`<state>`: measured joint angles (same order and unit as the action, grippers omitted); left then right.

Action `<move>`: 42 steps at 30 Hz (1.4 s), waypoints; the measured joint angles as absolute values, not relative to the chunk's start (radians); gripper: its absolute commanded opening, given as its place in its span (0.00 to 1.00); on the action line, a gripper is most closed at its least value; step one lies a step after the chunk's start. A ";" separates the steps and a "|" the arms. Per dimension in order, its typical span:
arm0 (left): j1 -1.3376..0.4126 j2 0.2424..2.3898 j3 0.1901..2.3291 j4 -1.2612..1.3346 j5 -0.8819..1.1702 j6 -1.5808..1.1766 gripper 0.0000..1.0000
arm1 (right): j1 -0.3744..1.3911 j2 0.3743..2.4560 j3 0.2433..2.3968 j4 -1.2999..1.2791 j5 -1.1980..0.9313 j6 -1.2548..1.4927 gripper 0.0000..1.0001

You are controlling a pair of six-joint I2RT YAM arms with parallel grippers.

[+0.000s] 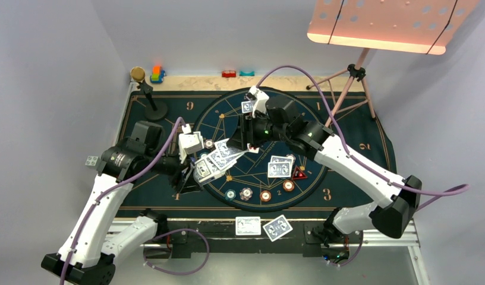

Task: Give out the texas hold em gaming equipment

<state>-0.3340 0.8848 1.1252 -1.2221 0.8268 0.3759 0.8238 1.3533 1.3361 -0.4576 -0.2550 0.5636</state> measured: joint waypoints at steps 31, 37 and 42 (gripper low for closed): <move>-0.334 0.876 1.125 -1.221 0.827 0.376 0.00 | 0.905 1.323 1.412 -0.539 -0.046 0.495 0.83; -0.334 0.876 1.125 -1.221 0.827 0.376 0.00 | 0.905 1.318 1.406 -0.539 -0.050 0.524 0.92; -0.334 0.876 1.125 -1.221 0.827 0.376 0.00 | 0.905 1.299 1.365 -0.493 -0.120 0.563 0.94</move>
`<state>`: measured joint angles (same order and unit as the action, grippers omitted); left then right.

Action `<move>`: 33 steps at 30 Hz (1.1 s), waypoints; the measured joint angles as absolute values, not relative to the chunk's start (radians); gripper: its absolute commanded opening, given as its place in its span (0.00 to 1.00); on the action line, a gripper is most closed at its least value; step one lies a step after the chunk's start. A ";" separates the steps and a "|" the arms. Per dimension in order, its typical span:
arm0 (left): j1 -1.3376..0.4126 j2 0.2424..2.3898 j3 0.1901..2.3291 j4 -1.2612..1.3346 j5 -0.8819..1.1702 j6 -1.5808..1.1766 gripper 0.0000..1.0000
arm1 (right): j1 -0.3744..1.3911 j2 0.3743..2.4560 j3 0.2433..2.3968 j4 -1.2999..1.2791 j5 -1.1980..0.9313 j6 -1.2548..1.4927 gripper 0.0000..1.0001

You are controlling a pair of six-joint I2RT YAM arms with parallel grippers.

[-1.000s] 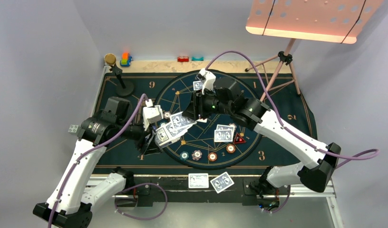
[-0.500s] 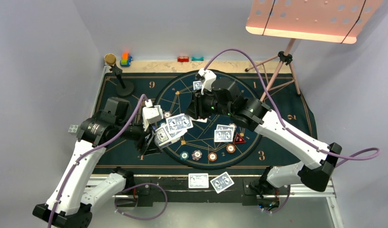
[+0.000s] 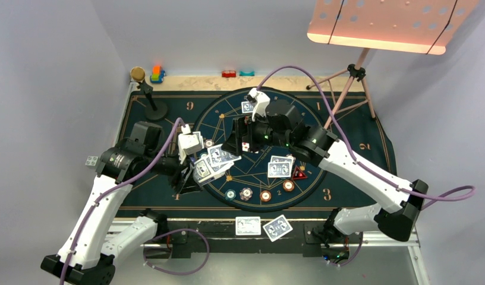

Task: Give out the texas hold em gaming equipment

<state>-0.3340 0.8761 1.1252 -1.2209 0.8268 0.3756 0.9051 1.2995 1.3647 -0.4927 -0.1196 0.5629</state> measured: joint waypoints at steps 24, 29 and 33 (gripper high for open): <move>-0.334 0.879 1.126 -1.221 0.826 0.376 0.00 | 0.924 1.256 1.301 -0.510 -0.118 0.576 0.53; -0.334 0.879 1.126 -1.221 0.826 0.376 0.00 | 0.929 1.256 1.303 -0.516 -0.107 0.572 0.49; -0.334 0.879 1.126 -1.221 0.826 0.376 0.00 | 0.931 1.255 1.312 -0.523 -0.088 0.564 0.47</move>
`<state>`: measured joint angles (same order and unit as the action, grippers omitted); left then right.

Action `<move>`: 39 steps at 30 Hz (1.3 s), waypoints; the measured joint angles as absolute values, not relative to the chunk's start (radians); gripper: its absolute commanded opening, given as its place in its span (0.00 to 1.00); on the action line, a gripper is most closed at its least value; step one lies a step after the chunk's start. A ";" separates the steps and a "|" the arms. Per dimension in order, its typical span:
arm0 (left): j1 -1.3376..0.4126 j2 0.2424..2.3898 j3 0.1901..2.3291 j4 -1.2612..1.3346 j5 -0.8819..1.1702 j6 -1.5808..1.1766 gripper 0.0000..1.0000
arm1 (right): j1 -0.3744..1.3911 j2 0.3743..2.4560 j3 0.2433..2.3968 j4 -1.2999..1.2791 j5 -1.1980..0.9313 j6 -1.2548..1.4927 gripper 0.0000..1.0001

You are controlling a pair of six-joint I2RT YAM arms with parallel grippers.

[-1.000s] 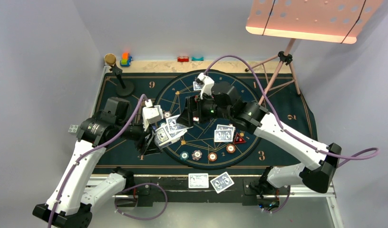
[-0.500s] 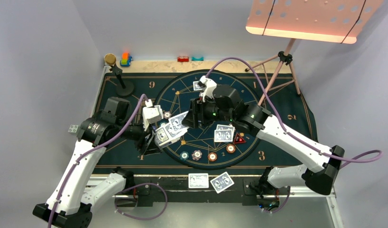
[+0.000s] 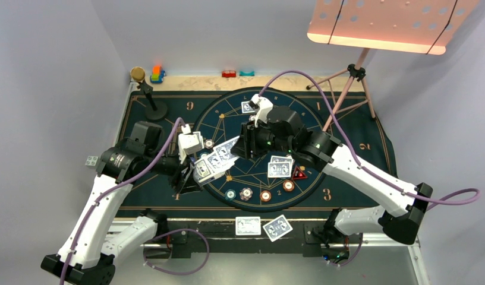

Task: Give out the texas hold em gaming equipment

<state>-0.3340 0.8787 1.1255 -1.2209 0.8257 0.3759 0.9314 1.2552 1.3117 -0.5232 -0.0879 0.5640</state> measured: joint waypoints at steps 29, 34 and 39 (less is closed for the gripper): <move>-0.334 0.878 1.126 -1.221 0.826 0.376 0.00 | 0.965 1.224 1.380 -0.593 0.037 0.511 0.20; -0.334 0.878 1.126 -1.221 0.826 0.376 0.00 | 0.970 1.224 1.393 -0.592 0.037 0.507 0.14; -0.334 0.878 1.126 -1.221 0.826 0.376 0.00 | 0.970 1.224 1.396 -0.590 0.032 0.509 0.11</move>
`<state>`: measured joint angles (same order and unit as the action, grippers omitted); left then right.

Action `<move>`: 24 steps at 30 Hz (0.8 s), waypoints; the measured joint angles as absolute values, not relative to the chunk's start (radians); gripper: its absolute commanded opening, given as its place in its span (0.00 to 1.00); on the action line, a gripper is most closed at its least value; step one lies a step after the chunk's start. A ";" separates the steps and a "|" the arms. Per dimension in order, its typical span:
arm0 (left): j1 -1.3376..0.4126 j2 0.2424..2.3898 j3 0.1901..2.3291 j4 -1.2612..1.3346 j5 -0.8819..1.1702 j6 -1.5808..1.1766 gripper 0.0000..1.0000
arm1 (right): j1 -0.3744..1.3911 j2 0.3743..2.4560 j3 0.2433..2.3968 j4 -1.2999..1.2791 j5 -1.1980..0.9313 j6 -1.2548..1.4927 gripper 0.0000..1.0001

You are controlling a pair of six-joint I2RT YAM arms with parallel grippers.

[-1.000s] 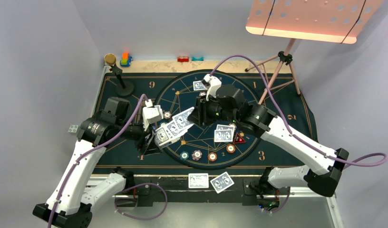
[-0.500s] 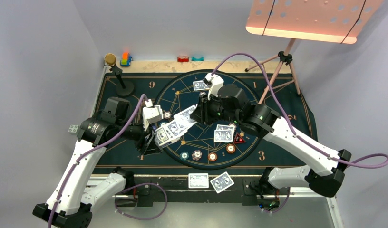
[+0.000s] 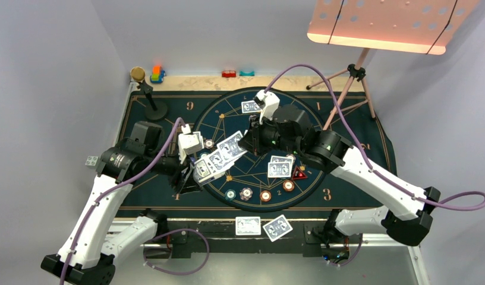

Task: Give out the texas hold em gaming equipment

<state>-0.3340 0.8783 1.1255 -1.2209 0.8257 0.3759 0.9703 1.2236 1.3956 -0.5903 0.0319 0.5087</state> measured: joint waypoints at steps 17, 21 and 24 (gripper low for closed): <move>-0.334 0.874 1.126 -1.221 0.826 0.376 0.00 | 0.970 1.153 1.416 -0.505 -0.062 0.554 0.01; -0.334 0.873 1.126 -1.221 0.826 0.376 0.00 | 0.971 1.154 1.472 -0.532 -0.030 0.543 0.00; -0.334 0.870 1.126 -1.222 0.825 0.377 0.00 | 0.970 1.178 1.568 -0.586 0.047 0.513 0.00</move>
<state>-0.3340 0.8696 1.1255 -1.2221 0.8253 0.3771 0.9703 1.1778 1.5684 -0.5861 0.0471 0.5129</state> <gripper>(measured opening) 0.694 0.007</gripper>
